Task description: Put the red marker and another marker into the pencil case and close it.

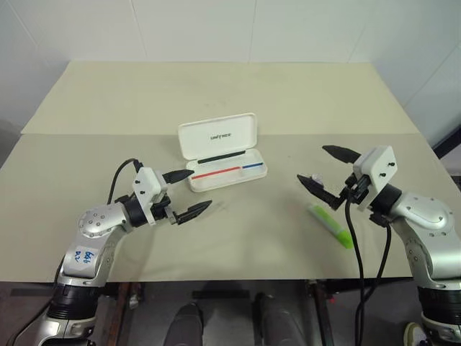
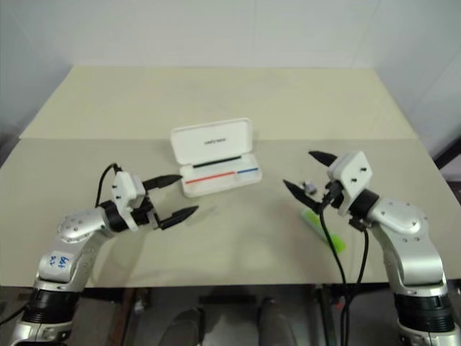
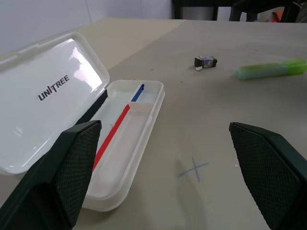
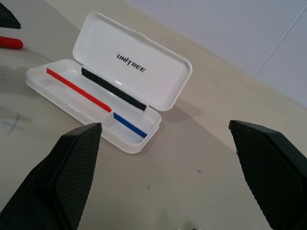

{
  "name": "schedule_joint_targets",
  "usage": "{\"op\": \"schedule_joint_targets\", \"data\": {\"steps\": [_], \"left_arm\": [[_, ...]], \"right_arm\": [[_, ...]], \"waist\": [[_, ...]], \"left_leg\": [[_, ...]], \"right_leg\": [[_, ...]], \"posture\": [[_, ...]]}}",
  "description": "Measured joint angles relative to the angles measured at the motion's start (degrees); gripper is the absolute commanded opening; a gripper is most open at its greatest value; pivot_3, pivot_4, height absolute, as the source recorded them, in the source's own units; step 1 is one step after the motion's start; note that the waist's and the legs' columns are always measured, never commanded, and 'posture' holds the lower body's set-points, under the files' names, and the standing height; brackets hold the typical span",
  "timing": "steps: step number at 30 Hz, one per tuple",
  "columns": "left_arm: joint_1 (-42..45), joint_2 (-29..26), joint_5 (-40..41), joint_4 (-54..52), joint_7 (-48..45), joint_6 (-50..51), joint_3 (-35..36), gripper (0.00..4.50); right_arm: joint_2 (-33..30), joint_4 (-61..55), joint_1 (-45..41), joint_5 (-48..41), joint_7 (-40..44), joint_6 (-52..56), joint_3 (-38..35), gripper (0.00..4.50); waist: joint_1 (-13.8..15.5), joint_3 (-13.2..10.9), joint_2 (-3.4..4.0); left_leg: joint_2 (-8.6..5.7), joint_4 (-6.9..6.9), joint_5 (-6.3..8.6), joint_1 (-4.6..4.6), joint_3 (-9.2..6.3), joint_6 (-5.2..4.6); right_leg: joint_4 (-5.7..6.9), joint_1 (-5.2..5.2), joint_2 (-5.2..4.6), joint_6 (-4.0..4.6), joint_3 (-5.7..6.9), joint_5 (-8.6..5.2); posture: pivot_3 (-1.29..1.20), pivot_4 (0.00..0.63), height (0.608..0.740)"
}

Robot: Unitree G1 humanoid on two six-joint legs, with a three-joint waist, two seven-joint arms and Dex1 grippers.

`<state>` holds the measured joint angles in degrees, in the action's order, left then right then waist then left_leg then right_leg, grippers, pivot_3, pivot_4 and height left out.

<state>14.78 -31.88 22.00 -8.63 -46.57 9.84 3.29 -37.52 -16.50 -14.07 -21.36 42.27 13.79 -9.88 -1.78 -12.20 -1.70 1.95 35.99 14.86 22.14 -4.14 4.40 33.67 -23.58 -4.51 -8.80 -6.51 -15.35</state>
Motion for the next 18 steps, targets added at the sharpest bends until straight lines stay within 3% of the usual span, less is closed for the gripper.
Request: {"op": "schedule_joint_targets", "data": {"steps": [15,18], "left_arm": [[7.73,0.39,-4.30,9.56,-2.42,-1.71,-3.36,4.48],[7.79,-0.44,-4.38,9.90,-3.37,-1.70,-3.33,3.90]], "right_arm": [[-0.04,-2.71,-0.34,-0.26,0.14,0.42,0.23,4.50],[-0.03,-4.36,-1.09,-0.27,-0.45,1.79,0.64,4.50]], "waist": [[-0.05,0.00,0.00],[0.03,0.00,0.00]], "left_leg": [[0.00,-0.04,-0.02,0.00,-0.01,-0.01],[0.00,-0.03,-0.02,0.01,0.00,-0.01]], "right_leg": [[0.02,-0.02,0.00,-0.22,0.01,0.15],[0.01,-0.01,0.00,-0.21,0.01,0.14]], "posture": [[0.00,0.150,0.740],[0.00,0.150,0.740]]}}
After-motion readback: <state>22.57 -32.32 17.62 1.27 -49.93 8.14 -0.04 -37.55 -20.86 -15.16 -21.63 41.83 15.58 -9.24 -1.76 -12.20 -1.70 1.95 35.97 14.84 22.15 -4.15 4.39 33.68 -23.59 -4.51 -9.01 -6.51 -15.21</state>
